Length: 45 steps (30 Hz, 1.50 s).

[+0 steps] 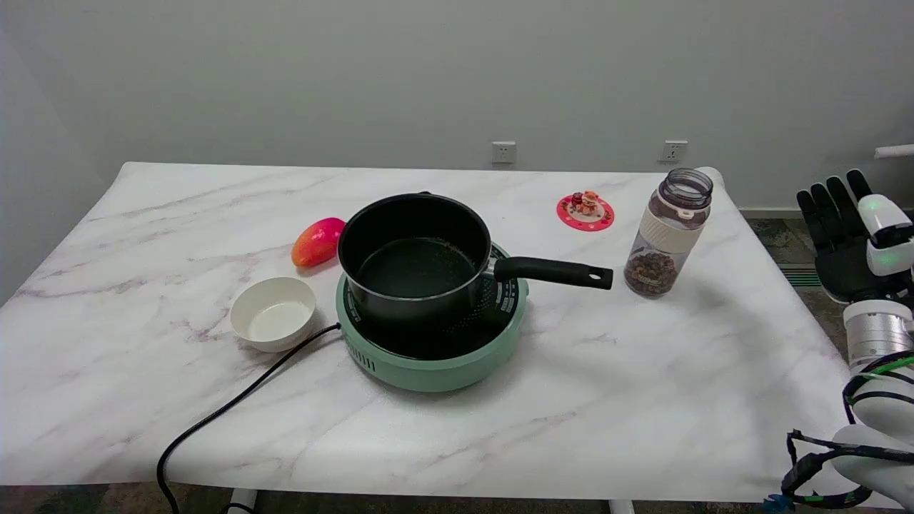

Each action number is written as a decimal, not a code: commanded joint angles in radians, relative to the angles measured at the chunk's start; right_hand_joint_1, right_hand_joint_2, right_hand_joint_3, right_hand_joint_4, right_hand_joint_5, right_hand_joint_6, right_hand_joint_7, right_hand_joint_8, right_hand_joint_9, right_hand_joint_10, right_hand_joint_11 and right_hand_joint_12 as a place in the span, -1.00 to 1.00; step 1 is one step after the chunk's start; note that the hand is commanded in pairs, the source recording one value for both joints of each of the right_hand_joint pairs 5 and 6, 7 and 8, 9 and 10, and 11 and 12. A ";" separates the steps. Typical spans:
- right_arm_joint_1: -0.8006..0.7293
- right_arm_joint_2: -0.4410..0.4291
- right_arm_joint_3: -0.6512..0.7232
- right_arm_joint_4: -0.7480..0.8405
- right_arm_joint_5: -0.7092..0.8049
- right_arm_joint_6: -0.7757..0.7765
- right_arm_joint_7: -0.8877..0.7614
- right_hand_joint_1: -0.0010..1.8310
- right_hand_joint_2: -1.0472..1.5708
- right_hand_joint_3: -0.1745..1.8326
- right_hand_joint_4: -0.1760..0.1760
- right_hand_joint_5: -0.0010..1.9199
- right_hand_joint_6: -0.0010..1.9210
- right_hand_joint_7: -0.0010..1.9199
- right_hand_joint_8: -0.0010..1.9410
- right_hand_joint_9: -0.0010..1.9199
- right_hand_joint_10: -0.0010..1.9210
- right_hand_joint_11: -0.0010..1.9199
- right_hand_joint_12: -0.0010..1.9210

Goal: Pick up the bottle.

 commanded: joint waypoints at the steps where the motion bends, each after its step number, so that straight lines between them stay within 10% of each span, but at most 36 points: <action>1: 0.027 -0.004 0.002 -0.139 -0.046 0.025 0.145 0.26 -0.11 0.47 0.00 -0.39 -0.39 -0.39 -0.40 -0.42 -0.42 -0.45 -0.45; 29: 0.072 -0.010 0.026 -0.178 -0.162 0.099 0.196 0.22 -0.19 0.33 0.00 -0.67 -0.67 -0.41 -0.41 -0.43 -0.43 -0.44 -0.45; 45: 0.091 0.021 0.177 -0.168 -0.827 0.063 -0.014 0.29 -0.29 0.22 0.00 -0.87 -0.87 -0.43 -0.43 -0.41 -0.41 -0.35 -0.35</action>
